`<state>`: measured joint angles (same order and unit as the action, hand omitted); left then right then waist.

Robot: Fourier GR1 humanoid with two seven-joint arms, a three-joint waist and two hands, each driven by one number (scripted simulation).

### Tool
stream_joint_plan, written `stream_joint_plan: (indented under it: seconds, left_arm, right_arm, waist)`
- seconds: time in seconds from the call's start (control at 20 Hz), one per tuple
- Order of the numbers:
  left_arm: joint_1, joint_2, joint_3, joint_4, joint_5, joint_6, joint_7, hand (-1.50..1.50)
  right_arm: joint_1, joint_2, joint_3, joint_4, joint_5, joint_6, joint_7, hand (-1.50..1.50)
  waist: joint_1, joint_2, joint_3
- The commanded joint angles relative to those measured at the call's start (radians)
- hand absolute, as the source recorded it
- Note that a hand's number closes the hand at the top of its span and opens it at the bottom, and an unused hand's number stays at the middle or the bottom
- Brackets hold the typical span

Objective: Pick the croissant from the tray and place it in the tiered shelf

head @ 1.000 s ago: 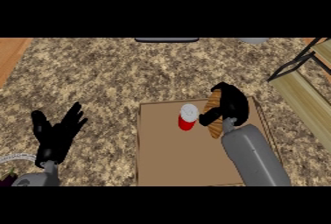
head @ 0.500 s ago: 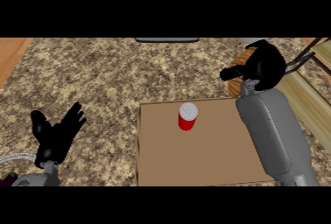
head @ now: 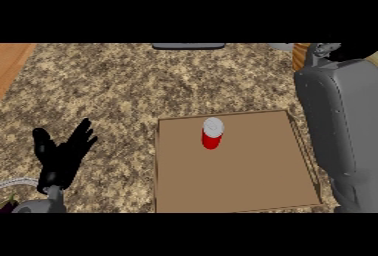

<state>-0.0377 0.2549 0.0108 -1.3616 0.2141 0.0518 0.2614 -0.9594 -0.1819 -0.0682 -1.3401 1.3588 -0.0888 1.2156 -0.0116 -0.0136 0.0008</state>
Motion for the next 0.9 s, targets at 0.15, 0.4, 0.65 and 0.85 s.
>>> stream_joint_plan:
  seconds: [0.15, 0.4, 0.65, 0.85]
  left_arm:
    - [0.030, -0.023, -0.022, -0.032, -0.019, 0.027, 0.031, 0.00]
    - [0.034, -0.020, -0.013, -0.026, -0.016, 0.017, 0.025, 0.00]
    - [0.010, -0.014, 0.003, 0.002, -0.010, 0.006, 0.030, 0.00]
    - [0.036, 0.008, 0.016, -0.035, -0.007, -0.006, 0.041, 0.00]
  right_arm:
    - [-0.164, -0.070, -0.119, -0.047, 0.076, 0.250, 0.177, 1.50]
    - [-0.237, -0.167, -0.238, -0.030, 0.083, 0.317, 0.098, 1.50]
    - [-0.190, -0.238, -0.316, -0.096, 0.069, 0.367, -0.004, 1.50]
    - [-0.183, -0.303, -0.393, -0.097, 0.028, 0.417, -0.075, 1.50]
  waist:
    - [0.006, 0.003, -0.002]
    - [0.011, 0.007, -0.002]
    - [-0.002, 0.007, -0.001]
    - [0.003, 0.007, -0.001]
